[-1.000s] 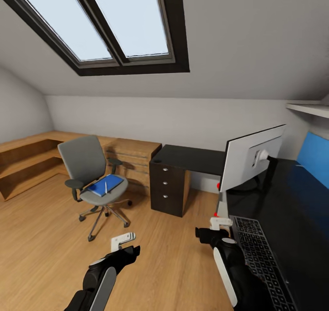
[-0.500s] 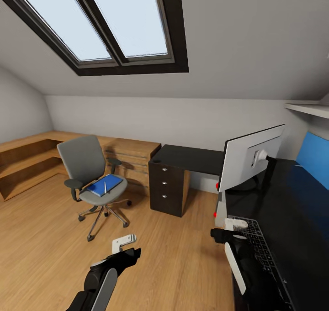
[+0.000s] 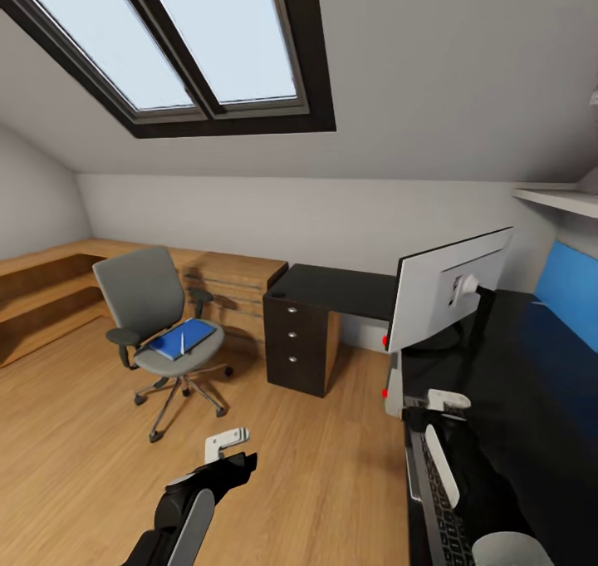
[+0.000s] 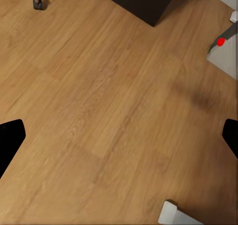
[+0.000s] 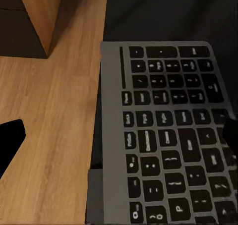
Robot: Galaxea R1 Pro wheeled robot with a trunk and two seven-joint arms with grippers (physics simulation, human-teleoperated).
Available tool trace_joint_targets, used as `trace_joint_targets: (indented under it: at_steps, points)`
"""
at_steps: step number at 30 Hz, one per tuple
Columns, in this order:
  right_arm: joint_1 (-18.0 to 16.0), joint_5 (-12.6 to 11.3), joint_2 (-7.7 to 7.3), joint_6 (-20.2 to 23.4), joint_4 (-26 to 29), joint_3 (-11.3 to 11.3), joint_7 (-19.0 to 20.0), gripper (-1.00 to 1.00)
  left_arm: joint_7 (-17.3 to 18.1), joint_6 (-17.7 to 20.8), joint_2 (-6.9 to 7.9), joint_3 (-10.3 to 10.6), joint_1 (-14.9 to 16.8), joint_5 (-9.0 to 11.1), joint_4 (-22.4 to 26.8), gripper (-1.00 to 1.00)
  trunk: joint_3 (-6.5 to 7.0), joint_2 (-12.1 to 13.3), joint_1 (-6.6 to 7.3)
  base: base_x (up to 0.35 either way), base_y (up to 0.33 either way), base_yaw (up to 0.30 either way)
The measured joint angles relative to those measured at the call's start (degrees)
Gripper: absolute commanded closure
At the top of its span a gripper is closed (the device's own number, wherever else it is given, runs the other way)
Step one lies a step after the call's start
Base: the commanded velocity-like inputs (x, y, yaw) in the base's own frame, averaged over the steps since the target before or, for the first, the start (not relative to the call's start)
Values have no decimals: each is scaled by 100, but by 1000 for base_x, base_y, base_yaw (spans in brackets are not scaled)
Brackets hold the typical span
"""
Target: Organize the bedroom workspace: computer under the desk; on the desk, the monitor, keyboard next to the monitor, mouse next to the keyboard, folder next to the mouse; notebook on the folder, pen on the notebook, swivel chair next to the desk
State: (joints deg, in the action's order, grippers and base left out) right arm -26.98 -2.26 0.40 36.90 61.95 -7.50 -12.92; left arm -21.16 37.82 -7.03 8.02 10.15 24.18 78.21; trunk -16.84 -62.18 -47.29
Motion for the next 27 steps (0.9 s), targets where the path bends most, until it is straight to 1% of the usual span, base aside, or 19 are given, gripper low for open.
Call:
trace_joint_targets:
  at_steps: [3, 5, 8, 12, 13, 15, 27]
  points:
    - [-9, -11, -5, 5, 19, -97, 23, -100, 0, 0, 0, 3, 0, 0, -23, -100, 0, 0, -1, 55, -267, 0]
    - [-11, -12, -3, 5, 29, -108, 27, -100, 0, 0, 0, 4, 0, 0, -38, -100, 0, 1, -1, 26, -185, 0]
    - [-13, -15, 4, 8, 77, -114, 26, -100, 0, 1, -1, 7, 0, 0, -55, -100, 0, 0, -1, 12, -92, 0]
    - [-13, -23, 22, 60, 330, -126, 27, -100, 8, 1, -1, 9, 0, 6, -64, -100, 0, 1, -1, 4, -29, 0]
    - [-14, -26, 44, 79, 439, -120, 22, -100, 13, 1, -6, 16, 0, 9, -66, -100, 17, 39, 20, 1, -8, 0]
    - [-14, -26, 59, 85, 471, -118, 17, -100, 13, 1, -8, 23, 0, 9, -67, -100, 53, 119, 64, 1, -6, 0]
    - [-13, -28, 129, 93, 515, -123, 10, -100, 1, 1, -4, 39, 0, 9, -68, -100, 269, 601, 328, 0, -1, 0]
